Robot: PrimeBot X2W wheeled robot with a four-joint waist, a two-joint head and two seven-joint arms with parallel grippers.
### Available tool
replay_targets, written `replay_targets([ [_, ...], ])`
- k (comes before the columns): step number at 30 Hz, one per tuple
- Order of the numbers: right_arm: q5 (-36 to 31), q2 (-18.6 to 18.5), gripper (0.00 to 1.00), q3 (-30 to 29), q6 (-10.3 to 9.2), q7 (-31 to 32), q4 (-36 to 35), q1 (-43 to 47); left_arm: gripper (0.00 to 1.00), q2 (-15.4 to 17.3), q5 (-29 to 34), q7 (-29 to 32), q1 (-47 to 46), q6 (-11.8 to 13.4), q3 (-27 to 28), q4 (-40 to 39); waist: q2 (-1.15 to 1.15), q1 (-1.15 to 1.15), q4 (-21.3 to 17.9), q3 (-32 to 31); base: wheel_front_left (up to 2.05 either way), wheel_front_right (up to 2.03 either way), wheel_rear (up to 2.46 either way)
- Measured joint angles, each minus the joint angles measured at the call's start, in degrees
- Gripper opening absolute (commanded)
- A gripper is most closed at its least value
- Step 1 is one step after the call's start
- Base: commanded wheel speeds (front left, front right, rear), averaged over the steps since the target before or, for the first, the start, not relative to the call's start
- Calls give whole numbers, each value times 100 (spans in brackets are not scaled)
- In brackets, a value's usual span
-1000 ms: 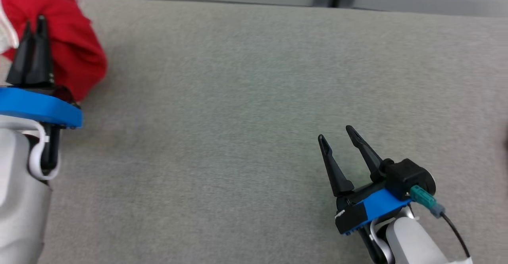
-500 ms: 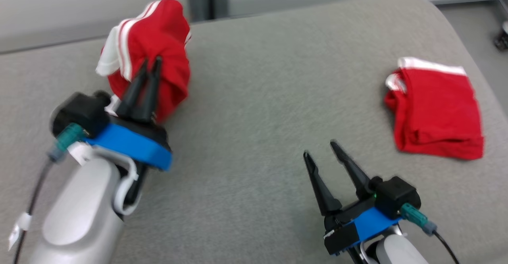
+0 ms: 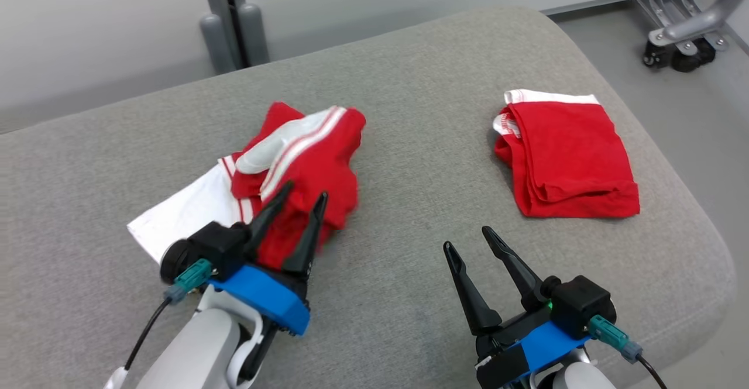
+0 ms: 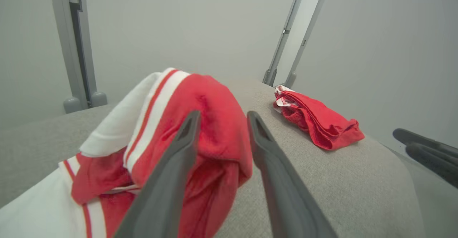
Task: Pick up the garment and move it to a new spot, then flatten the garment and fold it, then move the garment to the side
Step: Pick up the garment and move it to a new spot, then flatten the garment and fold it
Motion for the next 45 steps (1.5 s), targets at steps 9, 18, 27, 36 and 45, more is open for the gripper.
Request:
replay_targets([
  [9, -53, 2, 100, -174, 0, 0, 219, -6, 100, -14, 244, -5, 637, 0, 1155, 264, 0, 0, 648, -317, 0, 0, 0],
  [18, -176, 3, 100, -488, 0, 2, 619, -4, 100, -267, 784, -7, 1444, 3, 2304, 450, 1, 0, 1374, -704, 0, 0, 0],
  [27, -233, 2, 100, -792, 0, 8, 934, 287, 100, -756, 1379, -7, 2214, 18, 2985, 464, 1, 0, 1876, -1048, 0, 0, 0],
  [36, -222, 1, 100, -642, 0, 7, 994, 315, 100, -915, 1512, -7, 2248, 12, 2863, 483, 1, 1, 2166, -1008, 0, 0, 0],
  [45, -238, 4, 100, 20, 0, 8, 1579, -486, 100, -814, 1184, -7, 1987, 10, 2253, 506, 1, 1, 2827, -765, 0, 0, 0],
])
